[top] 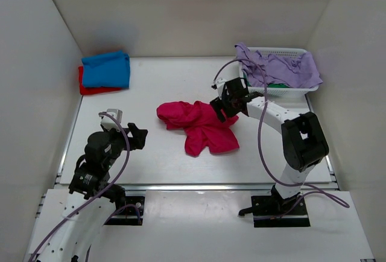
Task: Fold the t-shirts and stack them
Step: Move the tshirt to the center of the board, then flatten out the tshirt
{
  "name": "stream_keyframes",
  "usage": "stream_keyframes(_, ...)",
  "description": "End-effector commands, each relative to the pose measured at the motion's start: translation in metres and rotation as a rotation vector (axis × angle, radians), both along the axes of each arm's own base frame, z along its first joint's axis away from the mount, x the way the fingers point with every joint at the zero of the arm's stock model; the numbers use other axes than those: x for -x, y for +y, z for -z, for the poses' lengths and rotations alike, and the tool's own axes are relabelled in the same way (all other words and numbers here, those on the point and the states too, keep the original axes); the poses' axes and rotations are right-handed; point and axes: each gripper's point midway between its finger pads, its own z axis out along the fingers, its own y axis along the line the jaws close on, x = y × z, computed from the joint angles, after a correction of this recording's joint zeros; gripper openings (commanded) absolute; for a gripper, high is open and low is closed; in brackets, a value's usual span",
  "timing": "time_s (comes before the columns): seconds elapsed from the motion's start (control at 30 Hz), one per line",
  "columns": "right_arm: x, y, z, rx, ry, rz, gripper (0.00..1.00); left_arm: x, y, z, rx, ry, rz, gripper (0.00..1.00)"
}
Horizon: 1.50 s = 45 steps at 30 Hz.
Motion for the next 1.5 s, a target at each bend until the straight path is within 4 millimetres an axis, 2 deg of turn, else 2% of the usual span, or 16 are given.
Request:
stream_keyframes(0.0, -0.002, -0.007, 0.008, 0.0, 0.042, 0.039, 0.68, -0.002, -0.01, 0.001, 0.019, -0.004, 0.042, 0.84)
stream_keyframes(0.17, 0.007, -0.001, 0.035, -0.021, 0.176, 0.032, 0.62, -0.006, -0.012, 0.0, 0.02, -0.002, 0.045, 0.85)
stream_keyframes(0.23, 0.014, 0.003, 0.035, -0.051, 0.186, 0.031, 0.42, -0.006, -0.012, 0.0, 0.02, -0.004, 0.044, 0.85)
stream_keyframes(0.33, 0.021, 0.008, 0.033, -0.09, 0.21, 0.021, 0.29, -0.006, -0.017, 0.007, 0.03, 0.01, 0.06, 0.85)
stream_keyframes(0.37, 0.023, 0.007, 0.033, -0.085, 0.216, 0.037, 0.07, -0.006, -0.018, 0.012, 0.031, 0.023, 0.066, 0.85)
stream_keyframes(0.4, 0.023, 0.007, 0.028, -0.092, 0.21, 0.046, 0.04, -0.007, -0.019, 0.015, 0.042, 0.027, 0.063, 0.86)
stream_keyframes(0.5, 0.022, 0.004, 0.012, -0.08, 0.175, 0.07, 0.1, -0.007, -0.023, 0.02, 0.058, 0.044, 0.076, 0.84)
stream_keyframes(0.57, 0.024, 0.008, -0.001, -0.091, 0.146, 0.068, 0.0, -0.008, -0.025, 0.021, 0.066, 0.045, 0.078, 0.84)
stream_keyframes(0.67, 0.021, 0.006, -0.027, -0.128, 0.104, 0.101, 0.0, -0.01, -0.036, 0.024, 0.094, 0.053, 0.119, 0.77)
stream_keyframes(0.8, 0.01, 0.002, -0.079, -0.172, 0.021, 0.152, 0.0, -0.014, -0.056, 0.062, 0.055, 0.151, 0.173, 0.72)
stream_keyframes(0.87, 0.008, 0.004, -0.098, -0.196, 0.007, 0.149, 0.0, -0.014, -0.068, 0.079, 0.031, 0.205, 0.213, 0.74)
stream_keyframes(1.0, 0.006, 0.0, -0.1, -0.176, 0.006, 0.164, 0.0, -0.01, -0.096, 0.093, 0.046, 0.282, 0.308, 0.79)
stream_keyframes(1.1, 0.006, 0.0, -0.093, -0.174, 0.016, 0.169, 0.0, -0.005, -0.119, 0.118, 0.005, 0.404, 0.36, 0.67)
stream_keyframes(1.13, 0.007, 0.003, -0.095, -0.175, 0.005, 0.158, 0.0, -0.003, -0.128, 0.118, 0.001, 0.404, 0.377, 0.65)
stream_keyframes(1.27, 0.008, 0.001, -0.096, -0.21, 0.012, 0.196, 0.0, -0.003, -0.141, 0.137, 0.03, 0.447, 0.351, 0.56)
stream_keyframes(1.47, 0.006, -0.006, -0.098, -0.213, 0.009, 0.212, 0.0, -0.012, -0.154, 0.142, 0.067, 0.454, 0.33, 0.66)
